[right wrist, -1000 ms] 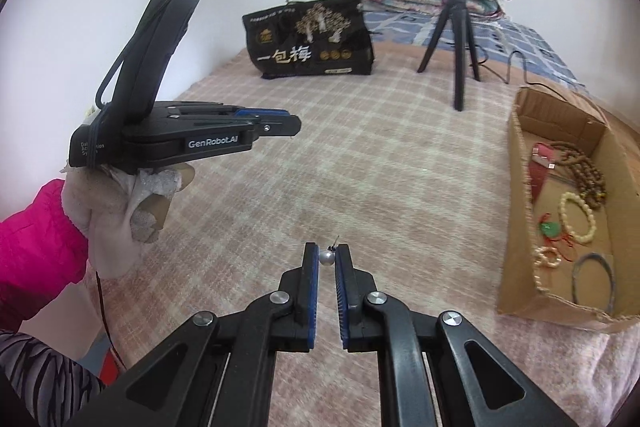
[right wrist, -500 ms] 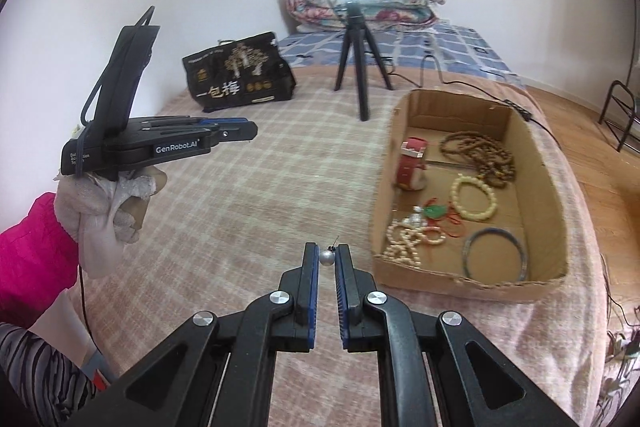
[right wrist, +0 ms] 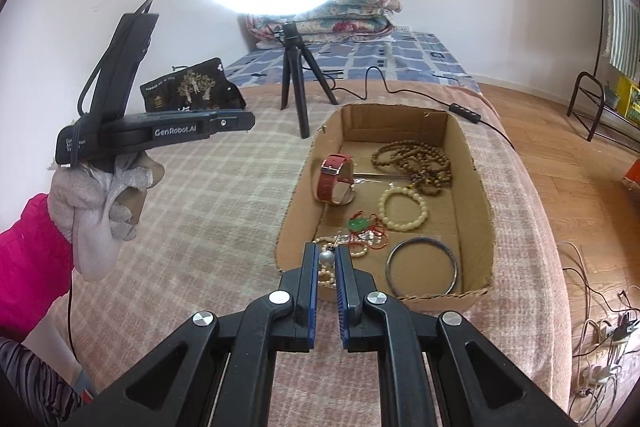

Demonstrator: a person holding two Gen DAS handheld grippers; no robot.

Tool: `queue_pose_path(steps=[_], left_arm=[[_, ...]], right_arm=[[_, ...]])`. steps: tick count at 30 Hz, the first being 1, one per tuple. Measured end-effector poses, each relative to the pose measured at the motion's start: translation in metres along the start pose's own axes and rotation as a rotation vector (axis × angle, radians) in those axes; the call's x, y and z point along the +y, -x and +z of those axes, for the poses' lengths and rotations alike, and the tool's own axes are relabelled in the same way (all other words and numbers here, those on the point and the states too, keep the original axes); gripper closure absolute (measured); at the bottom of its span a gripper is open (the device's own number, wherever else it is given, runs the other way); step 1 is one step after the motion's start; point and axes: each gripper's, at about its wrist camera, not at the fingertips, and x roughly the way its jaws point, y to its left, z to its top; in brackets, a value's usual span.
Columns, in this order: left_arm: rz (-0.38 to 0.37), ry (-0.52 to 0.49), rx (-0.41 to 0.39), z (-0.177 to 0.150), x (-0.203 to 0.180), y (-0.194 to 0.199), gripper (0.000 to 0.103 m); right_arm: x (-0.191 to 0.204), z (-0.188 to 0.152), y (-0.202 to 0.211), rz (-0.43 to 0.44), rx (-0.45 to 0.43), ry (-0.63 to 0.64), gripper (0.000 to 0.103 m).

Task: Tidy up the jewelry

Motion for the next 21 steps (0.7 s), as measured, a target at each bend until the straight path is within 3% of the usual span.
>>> queue_pose_path(steps=[21], left_arm=[[0.006,-0.083,-0.002,0.035,-0.054,-0.042,0.094]], right_arm=[[-0.035,0.007,-0.019,-0.024,0.011,-0.047,0.097]])
